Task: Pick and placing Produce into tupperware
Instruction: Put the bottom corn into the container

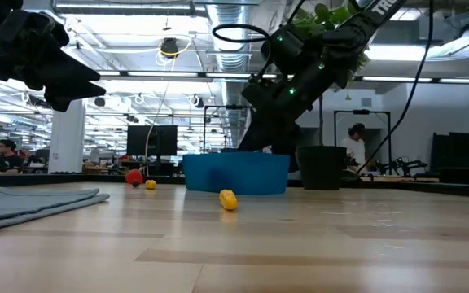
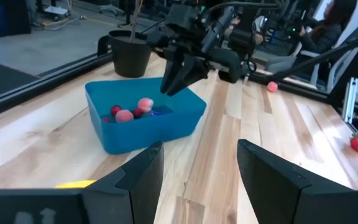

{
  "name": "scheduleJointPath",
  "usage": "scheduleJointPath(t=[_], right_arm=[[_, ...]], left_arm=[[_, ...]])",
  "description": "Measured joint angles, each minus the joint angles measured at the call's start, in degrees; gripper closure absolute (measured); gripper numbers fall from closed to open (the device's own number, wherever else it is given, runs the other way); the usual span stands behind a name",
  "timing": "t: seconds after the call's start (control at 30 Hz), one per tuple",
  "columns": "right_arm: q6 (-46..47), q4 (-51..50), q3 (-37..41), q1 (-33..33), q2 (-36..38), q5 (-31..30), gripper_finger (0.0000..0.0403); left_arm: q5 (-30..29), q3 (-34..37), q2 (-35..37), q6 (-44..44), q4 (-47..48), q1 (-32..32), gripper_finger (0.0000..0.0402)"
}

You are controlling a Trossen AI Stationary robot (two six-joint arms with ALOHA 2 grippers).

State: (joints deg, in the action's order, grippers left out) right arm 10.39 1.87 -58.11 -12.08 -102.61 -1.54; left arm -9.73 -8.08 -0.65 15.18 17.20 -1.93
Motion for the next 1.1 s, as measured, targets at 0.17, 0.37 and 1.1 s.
scheduleJointPath(t=[0.17, 0.37, 1.1], right_arm=[[-6.38, -0.25, 0.44, 1.08, 4.04, -0.46, 0.0267], [-13.45, 1.16, 2.49, 5.20, 11.45, -0.01, 0.0249], [-15.41, 4.93, 30.36, 21.85, 62.07, 1.13, 0.0276]], left_arm=[[-0.11, 0.00, -0.51, -0.06, -0.56, 0.00, 0.0208], [-0.62, 0.00, -0.49, -1.26, -1.94, 0.00, 0.0208], [11.54, 0.00, -0.48, -6.90, -13.12, 0.02, 0.0208]])
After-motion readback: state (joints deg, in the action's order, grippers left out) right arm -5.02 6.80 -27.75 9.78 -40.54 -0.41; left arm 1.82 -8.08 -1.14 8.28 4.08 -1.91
